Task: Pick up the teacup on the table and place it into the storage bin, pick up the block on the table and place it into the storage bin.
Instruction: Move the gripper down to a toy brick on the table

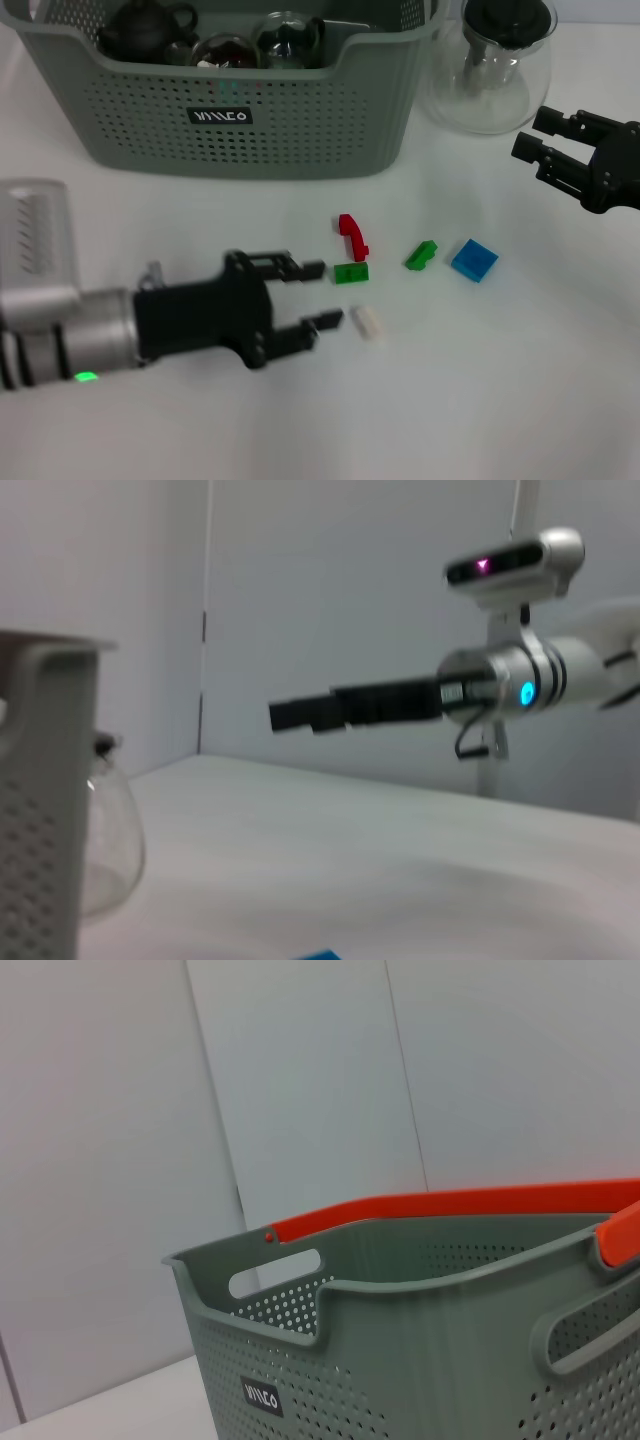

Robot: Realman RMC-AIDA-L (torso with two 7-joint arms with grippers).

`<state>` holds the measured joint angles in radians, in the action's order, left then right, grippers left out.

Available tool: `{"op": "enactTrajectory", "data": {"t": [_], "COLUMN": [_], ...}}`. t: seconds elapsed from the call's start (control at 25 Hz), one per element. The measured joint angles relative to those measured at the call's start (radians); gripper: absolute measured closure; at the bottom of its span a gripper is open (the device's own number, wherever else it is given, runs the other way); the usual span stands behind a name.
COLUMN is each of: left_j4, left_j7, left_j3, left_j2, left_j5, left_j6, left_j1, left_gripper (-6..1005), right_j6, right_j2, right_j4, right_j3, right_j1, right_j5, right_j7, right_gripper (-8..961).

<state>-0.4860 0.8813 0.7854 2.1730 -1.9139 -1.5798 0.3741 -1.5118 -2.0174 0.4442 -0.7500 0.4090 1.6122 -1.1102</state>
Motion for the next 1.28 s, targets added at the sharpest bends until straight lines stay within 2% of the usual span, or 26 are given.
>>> {"op": "enactTrajectory", "data": {"t": [0.2,0.56,0.72,0.96,1.28], "left_j4": [0.176,0.356,0.388,0.397,0.455], "left_j7": [-0.147,-0.282,-0.334,-0.369,-0.416], "left_j3": [0.013,0.012,0.003,-0.001,-0.012], "left_j2": [0.004,0.005,0.005,0.005,0.005], "left_j5": [0.006,0.015,0.042,0.072,0.09], "left_j6": [0.1,0.275,0.302,0.313,0.363], "left_j1": [0.053,0.134,0.144,0.138,0.166], "left_gripper": [464,391,353,362,361], "right_j6": [0.001,0.0,0.001,0.001,0.001], "right_j2": [-0.001,-0.001,-0.001,-0.002,-0.003], "right_j4": [0.0,0.0,-0.001,-0.002,-0.003], "right_j3": [0.0,0.0,0.0,0.0,-0.004], "right_j1": [-0.004,-0.005,-0.005,-0.004,-0.004], "right_j5": [0.0,0.0,0.0,0.0,0.0], "right_j7": [0.0,0.0,0.0,0.0,0.0], "right_gripper": [448,449,449,449,448]}}
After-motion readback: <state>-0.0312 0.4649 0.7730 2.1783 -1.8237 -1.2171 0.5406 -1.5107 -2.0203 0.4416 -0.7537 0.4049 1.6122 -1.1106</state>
